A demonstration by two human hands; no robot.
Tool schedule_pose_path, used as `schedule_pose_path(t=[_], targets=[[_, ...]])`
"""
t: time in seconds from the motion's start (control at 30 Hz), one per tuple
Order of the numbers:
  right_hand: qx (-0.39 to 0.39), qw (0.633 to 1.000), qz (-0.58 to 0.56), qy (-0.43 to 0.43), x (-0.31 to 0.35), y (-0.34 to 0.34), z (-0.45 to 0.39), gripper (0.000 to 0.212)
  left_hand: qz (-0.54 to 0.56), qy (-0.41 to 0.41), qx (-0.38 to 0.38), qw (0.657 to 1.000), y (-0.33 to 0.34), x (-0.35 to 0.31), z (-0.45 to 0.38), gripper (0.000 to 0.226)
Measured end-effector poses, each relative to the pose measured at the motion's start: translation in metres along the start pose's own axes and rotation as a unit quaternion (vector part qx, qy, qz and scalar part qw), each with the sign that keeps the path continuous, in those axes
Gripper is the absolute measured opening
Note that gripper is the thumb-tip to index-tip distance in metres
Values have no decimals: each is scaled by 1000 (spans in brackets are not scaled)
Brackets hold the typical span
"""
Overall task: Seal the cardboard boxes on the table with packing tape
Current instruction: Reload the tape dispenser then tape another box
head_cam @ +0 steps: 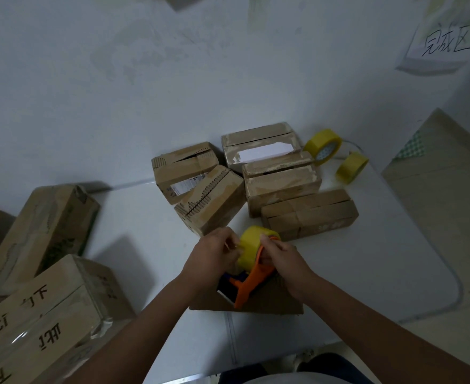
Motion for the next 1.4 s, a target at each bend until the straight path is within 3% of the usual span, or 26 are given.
schedule_pose_path(t=[0.17,0.27,0.43,0.57,0.7,0.8,0.97,1.13,1.27,1.4], targets=[[68,997,29,2,2,8,14,44,78,-22,-41,996,0,11,-2,15],[80,994,62,-39,13,18,17,42,104,-45,-4,994,11,10,-1,16],[80,991,99,-37,16,16,12,41,160,-138,-11,977,13,30,-2,20],[71,990,115,-27,12,14,11,42,159,-188,86,966,27,41,-1,32],[48,993,104,-11,18,9,12,50,227,-162,140,950,36,31,6,41],[31,991,132,-1,23,4,11,56,232,-137,122,955,38,23,12,54],[-31,990,135,39,15,-10,8,72,172,-55,70,981,34,-7,11,45],[-62,993,90,51,17,-19,9,49,175,-16,94,980,29,-2,7,38],[-72,994,64,55,15,-23,17,30,105,-43,27,993,30,13,2,47],[-84,995,32,51,15,-27,23,22,84,15,-6,996,39,-4,2,39]])
Point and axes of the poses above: each hand's wrist, its own z-axis away from the middle knuckle, its own y-axis out of the palm, x = y × z, the point moved 5 cm from there along -z, towards the middle knuckle, and after that the axes turned 12 degrees about -z, right-handed, at the moved point
